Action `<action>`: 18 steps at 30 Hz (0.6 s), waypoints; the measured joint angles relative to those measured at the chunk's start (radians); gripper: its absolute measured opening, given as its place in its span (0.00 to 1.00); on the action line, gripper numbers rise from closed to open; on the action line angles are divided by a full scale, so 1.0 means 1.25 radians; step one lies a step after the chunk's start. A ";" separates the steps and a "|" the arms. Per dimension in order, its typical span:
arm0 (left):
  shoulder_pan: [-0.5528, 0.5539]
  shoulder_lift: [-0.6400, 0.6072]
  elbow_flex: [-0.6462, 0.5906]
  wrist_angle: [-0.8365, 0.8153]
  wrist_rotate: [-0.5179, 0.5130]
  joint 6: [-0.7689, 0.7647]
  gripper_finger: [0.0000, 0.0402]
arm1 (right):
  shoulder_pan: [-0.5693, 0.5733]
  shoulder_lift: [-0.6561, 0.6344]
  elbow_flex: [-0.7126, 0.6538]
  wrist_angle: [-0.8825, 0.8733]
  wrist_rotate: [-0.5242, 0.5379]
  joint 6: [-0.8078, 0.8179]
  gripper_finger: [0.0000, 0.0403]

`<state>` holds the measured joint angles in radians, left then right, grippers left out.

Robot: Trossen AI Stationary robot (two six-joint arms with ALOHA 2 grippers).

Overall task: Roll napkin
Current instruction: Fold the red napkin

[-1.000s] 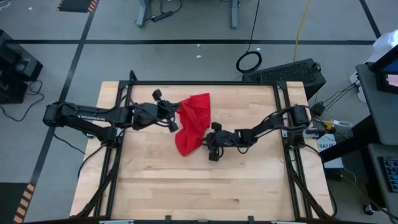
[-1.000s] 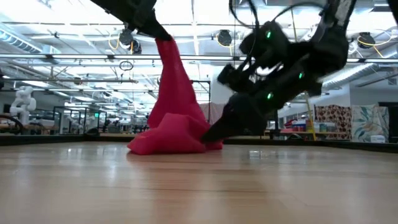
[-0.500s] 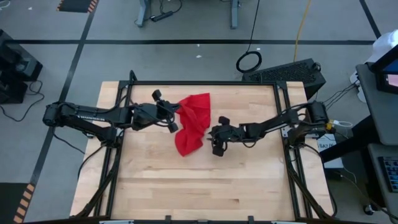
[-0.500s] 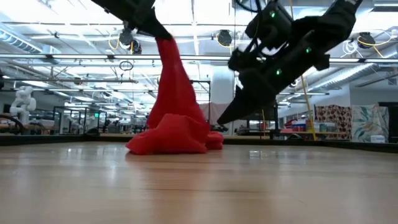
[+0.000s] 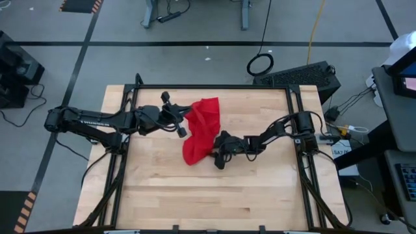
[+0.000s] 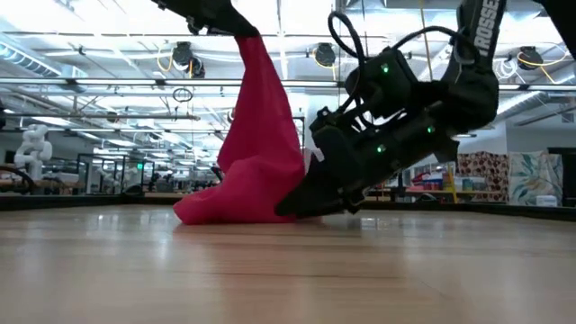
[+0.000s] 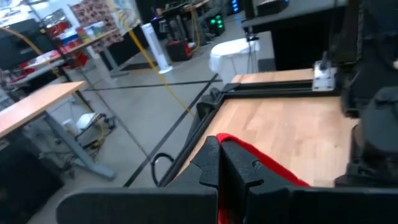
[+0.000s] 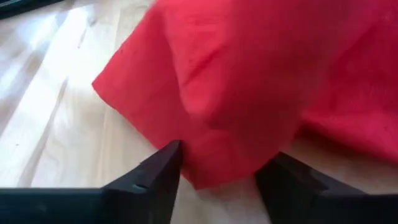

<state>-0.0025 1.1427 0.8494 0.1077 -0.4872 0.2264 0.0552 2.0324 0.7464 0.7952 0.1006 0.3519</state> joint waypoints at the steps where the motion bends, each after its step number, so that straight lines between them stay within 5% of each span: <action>1: 0.000 0.000 0.000 0.001 0.014 0.000 0.00 | 0.003 0.002 0.000 0.006 0.000 -0.001 0.42; 12: -0.007 0.000 0.000 -0.019 0.100 0.012 0.00 | 0.044 -0.113 0.000 -0.246 0.007 0.022 0.06; 18: -0.012 0.000 0.000 -0.033 0.102 0.017 0.00 | 0.077 -0.162 0.001 -0.358 0.083 0.046 0.07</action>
<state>-0.0170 1.1423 0.8494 0.0664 -0.3600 0.2472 0.1519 1.8304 0.7471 0.3475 0.2039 0.4094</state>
